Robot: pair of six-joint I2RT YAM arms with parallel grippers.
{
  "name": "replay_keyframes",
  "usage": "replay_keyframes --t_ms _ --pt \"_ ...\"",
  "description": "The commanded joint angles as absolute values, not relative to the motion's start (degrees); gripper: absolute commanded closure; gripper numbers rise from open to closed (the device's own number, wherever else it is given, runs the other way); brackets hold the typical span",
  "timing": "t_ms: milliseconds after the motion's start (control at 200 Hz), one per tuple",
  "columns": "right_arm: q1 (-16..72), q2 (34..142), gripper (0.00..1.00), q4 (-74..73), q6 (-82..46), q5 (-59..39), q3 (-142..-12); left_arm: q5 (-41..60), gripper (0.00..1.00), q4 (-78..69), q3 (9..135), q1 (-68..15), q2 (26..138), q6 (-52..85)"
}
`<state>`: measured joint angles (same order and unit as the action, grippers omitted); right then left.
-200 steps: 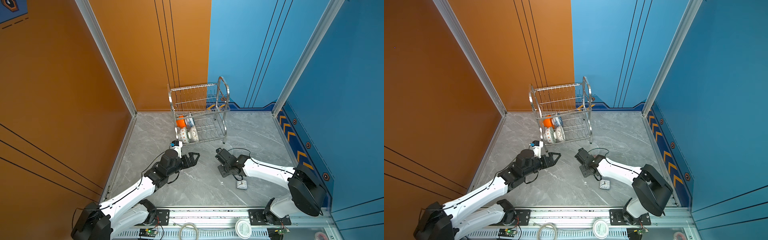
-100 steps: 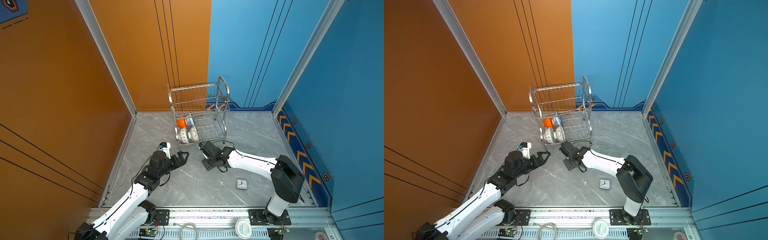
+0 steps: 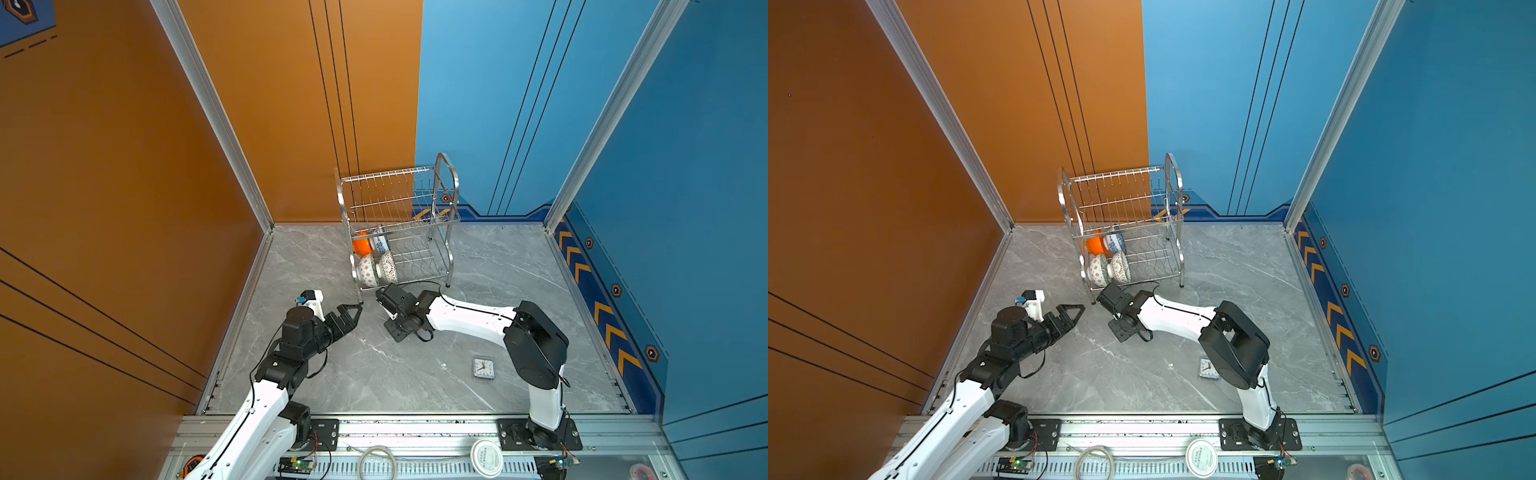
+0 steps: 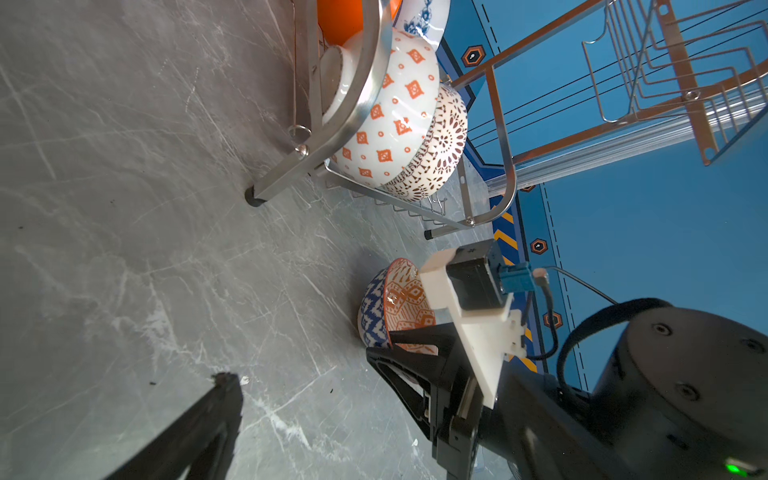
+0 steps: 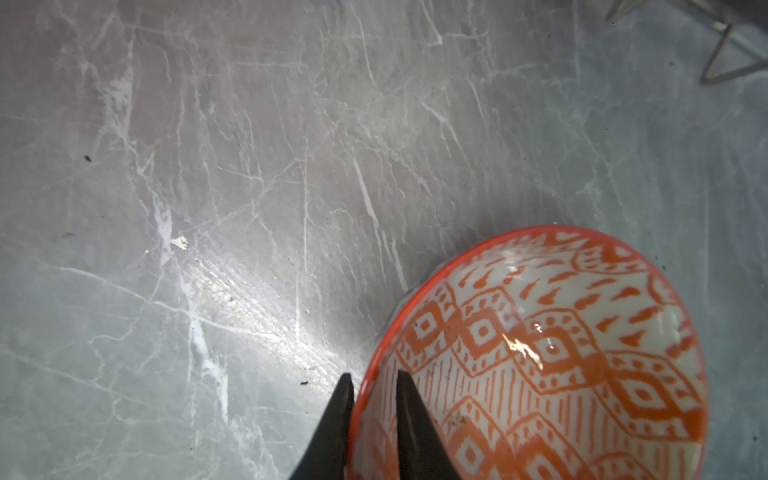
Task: Load the bowls into the dish rack
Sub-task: 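Move the right gripper to the red-and-blue patterned bowl on the table, then close the right gripper on the red-and-blue bowl rim and lift it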
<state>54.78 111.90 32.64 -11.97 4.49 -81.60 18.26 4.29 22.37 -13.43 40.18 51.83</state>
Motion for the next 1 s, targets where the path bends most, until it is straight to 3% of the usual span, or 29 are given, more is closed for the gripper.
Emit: replay_keyframes --t_ms 0,460,635,991 --pt "55.15 111.64 0.69 35.33 -10.75 4.75 -83.5 20.52 0.02 4.48 21.47 -12.96 40.43 52.55" --pt "55.63 107.53 0.32 35.53 -9.51 3.97 -82.26 20.62 0.02 7.3 21.69 -12.66 37.65 52.61" --pt "55.73 103.61 0.32 35.6 -8.88 6.98 -78.67 21.0 0.02 6.95 21.88 -12.56 38.06 52.78" --pt "57.64 102.65 0.42 35.42 -7.88 5.25 -73.89 20.99 0.02 5.67 21.83 -12.56 39.97 52.56"
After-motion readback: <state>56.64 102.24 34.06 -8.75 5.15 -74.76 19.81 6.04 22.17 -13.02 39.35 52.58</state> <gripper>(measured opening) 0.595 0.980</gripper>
